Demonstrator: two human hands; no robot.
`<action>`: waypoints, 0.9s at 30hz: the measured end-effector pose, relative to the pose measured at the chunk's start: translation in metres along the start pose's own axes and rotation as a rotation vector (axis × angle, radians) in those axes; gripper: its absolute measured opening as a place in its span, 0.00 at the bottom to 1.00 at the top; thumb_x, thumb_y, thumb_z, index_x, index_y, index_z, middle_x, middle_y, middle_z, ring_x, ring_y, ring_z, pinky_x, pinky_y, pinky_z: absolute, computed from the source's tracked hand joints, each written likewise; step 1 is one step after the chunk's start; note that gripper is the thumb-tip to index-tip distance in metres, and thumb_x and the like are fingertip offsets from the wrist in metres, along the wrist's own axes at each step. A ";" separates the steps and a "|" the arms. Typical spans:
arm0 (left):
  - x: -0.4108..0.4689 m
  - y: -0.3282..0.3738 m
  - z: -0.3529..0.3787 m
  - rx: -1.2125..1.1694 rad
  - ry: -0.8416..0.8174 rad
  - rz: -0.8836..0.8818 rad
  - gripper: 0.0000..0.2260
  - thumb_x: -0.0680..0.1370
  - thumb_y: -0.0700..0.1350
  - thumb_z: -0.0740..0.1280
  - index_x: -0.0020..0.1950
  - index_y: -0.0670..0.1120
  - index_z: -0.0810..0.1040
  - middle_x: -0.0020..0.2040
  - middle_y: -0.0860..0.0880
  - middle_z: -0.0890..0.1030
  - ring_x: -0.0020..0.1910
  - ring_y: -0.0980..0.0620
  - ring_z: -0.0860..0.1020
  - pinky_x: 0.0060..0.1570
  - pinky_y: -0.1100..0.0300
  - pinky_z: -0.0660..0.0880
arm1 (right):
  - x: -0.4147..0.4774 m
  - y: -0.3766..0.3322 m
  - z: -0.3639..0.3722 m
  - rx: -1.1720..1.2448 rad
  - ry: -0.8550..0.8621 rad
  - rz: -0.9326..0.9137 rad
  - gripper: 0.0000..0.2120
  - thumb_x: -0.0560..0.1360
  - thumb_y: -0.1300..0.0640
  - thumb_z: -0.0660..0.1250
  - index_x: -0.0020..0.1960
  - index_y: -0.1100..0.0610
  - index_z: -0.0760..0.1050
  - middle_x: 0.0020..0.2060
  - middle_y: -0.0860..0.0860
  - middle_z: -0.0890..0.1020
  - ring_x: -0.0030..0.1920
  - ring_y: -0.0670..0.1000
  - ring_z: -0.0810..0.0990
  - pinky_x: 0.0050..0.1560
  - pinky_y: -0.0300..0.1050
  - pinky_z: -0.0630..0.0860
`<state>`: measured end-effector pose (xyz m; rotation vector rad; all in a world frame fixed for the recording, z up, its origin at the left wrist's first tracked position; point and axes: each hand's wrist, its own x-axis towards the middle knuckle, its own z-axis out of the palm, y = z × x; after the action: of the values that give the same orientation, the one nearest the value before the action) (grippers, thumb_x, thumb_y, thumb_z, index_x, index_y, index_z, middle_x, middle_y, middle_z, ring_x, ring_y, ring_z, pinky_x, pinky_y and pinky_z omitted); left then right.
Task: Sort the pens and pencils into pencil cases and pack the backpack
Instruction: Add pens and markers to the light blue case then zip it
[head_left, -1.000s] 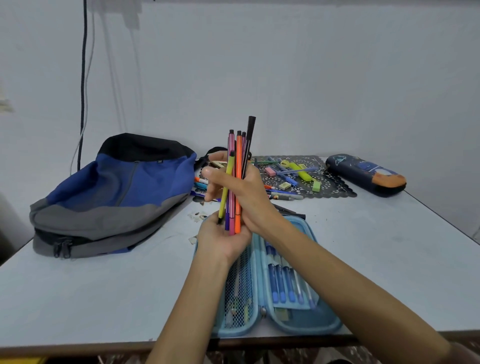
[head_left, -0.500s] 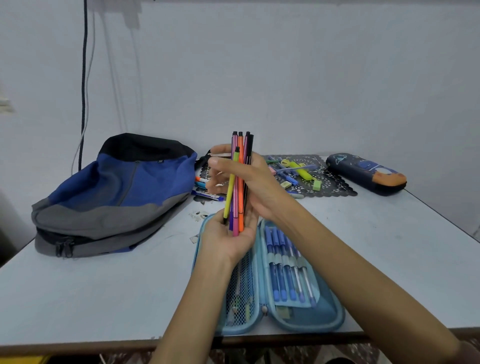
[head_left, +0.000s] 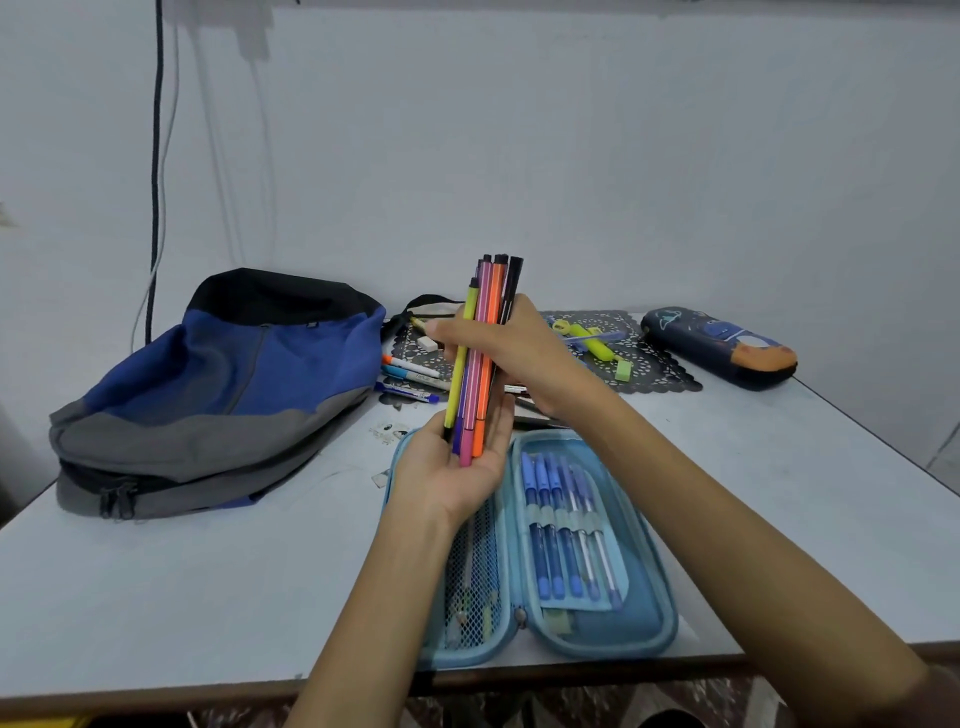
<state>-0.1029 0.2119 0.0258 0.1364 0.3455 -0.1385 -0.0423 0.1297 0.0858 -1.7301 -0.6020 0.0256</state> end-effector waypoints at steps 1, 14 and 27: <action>0.001 -0.001 0.000 0.018 -0.003 0.003 0.14 0.81 0.39 0.59 0.59 0.30 0.76 0.53 0.33 0.81 0.56 0.38 0.79 0.62 0.46 0.73 | 0.001 0.001 -0.002 -0.015 0.007 0.003 0.16 0.71 0.53 0.75 0.46 0.66 0.79 0.35 0.53 0.82 0.34 0.46 0.80 0.38 0.41 0.78; 0.042 -0.012 -0.001 1.787 -0.207 0.663 0.10 0.82 0.41 0.58 0.54 0.45 0.79 0.50 0.47 0.82 0.50 0.48 0.79 0.53 0.55 0.77 | -0.010 0.003 -0.069 0.116 0.072 0.149 0.09 0.73 0.59 0.71 0.35 0.58 0.76 0.25 0.49 0.78 0.30 0.51 0.78 0.19 0.35 0.64; 0.063 -0.025 -0.015 2.675 -0.379 0.750 0.09 0.80 0.44 0.59 0.52 0.44 0.78 0.52 0.46 0.79 0.53 0.46 0.72 0.51 0.53 0.62 | -0.026 0.043 -0.079 0.127 -0.083 0.457 0.06 0.72 0.56 0.73 0.45 0.56 0.76 0.25 0.47 0.78 0.21 0.44 0.69 0.20 0.36 0.60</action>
<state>-0.0531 0.1829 -0.0128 2.7976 -0.5315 0.2213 -0.0222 0.0419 0.0589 -1.7160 -0.2470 0.4491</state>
